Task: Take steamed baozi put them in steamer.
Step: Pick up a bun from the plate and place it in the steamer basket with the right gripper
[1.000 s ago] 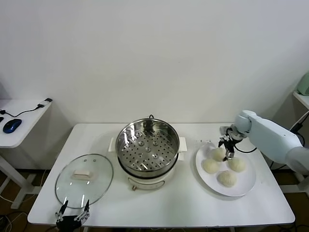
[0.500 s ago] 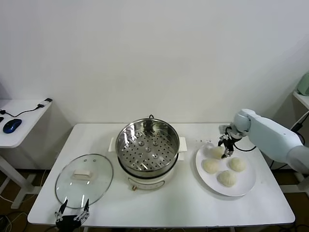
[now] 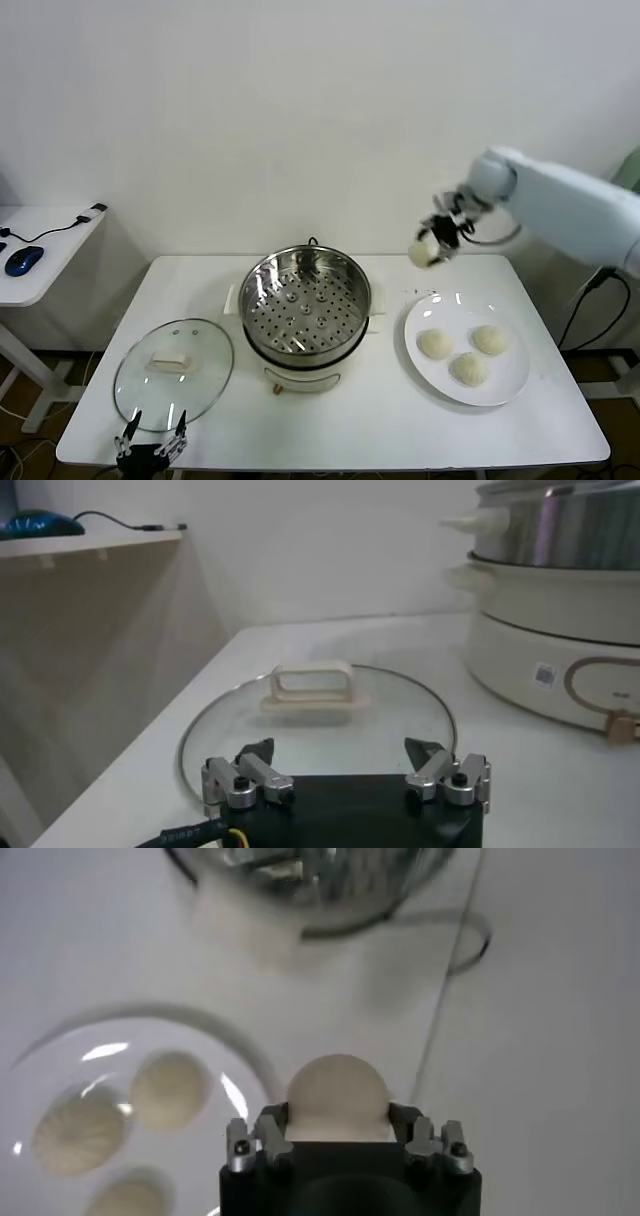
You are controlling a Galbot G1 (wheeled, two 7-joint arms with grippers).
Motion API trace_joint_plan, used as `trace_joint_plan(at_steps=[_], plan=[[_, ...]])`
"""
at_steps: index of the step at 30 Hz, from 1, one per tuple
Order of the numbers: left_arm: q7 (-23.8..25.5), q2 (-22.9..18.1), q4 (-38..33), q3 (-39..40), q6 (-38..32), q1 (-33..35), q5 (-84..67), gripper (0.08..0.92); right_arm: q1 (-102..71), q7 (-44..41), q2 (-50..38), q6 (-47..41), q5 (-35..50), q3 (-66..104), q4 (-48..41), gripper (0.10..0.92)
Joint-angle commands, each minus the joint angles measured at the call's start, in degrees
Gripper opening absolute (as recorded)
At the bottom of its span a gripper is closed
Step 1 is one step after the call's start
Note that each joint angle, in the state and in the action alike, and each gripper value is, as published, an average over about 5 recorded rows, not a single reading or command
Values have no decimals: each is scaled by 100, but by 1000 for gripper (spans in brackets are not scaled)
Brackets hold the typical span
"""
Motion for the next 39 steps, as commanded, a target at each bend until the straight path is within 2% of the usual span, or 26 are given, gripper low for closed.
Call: trace_joint_plan(at_steps=[1, 4, 9, 17, 26, 34, 37, 39], plan=[[3, -10, -52, 3, 6, 13, 17, 823, 843, 16, 1000, 1117, -55, -553, 1573, 670], [6, -24, -74, -4, 3, 20, 26, 823, 435, 64, 1369, 1747, -892, -497, 1199, 670], [4, -40, -82, -9, -11, 32, 51, 823, -454, 121, 1900, 2578, -2402, -81, -21, 670], [9, -72, -76, 15, -5, -1, 83, 823, -1405, 279, 2551, 3157, -3422, 512, -1777, 671], [4, -74, 4, 11, -18, -74, 81, 823, -1862, 474, 3142, 3410, -3702, 991, -3025, 670], [-11, -95, 48, 39, -38, -128, 95, 823, -1957, 512, 3444, 3477, -3424, 941, -3548, 670], [-21, -124, 48, 51, -40, -143, 109, 823, -1901, 527, 3468, 3556, -3173, 850, -3603, 706], [-26, -135, 43, 51, -39, -148, 111, 823, -1797, 465, 3423, 3625, -2928, 750, -3532, 757]])
